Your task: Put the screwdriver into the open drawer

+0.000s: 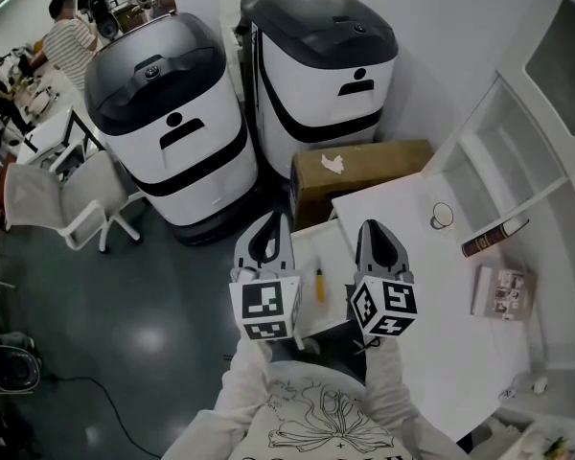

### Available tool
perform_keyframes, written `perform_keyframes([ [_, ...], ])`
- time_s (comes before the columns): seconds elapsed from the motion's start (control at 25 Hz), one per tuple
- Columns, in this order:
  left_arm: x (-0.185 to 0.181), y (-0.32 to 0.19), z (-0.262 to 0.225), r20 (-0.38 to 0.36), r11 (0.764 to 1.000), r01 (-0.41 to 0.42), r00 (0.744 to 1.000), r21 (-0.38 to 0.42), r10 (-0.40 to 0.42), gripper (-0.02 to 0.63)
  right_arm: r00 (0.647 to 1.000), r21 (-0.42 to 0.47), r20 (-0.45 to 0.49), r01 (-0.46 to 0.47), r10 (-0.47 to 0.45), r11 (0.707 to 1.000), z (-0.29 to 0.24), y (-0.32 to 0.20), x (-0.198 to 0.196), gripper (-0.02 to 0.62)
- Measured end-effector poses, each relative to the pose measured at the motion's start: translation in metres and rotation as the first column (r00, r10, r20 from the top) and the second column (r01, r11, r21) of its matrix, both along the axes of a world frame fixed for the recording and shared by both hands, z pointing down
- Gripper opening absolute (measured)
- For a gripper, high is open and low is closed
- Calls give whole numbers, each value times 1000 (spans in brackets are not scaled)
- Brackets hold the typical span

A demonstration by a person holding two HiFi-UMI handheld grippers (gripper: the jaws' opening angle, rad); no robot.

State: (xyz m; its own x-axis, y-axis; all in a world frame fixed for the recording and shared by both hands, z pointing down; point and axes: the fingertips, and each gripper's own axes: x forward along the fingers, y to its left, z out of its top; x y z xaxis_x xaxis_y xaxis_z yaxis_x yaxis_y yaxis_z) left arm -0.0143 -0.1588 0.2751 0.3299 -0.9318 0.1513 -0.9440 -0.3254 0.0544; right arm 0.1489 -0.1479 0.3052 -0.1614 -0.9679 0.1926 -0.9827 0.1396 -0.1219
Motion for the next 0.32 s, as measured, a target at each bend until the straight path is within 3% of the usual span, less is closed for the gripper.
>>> perform_keyframes([
  [0.32,-1,0,2,4,1000,1,1000,-7,-1,9,1000,-6,8,-5,5,1000,4,0,3,17],
])
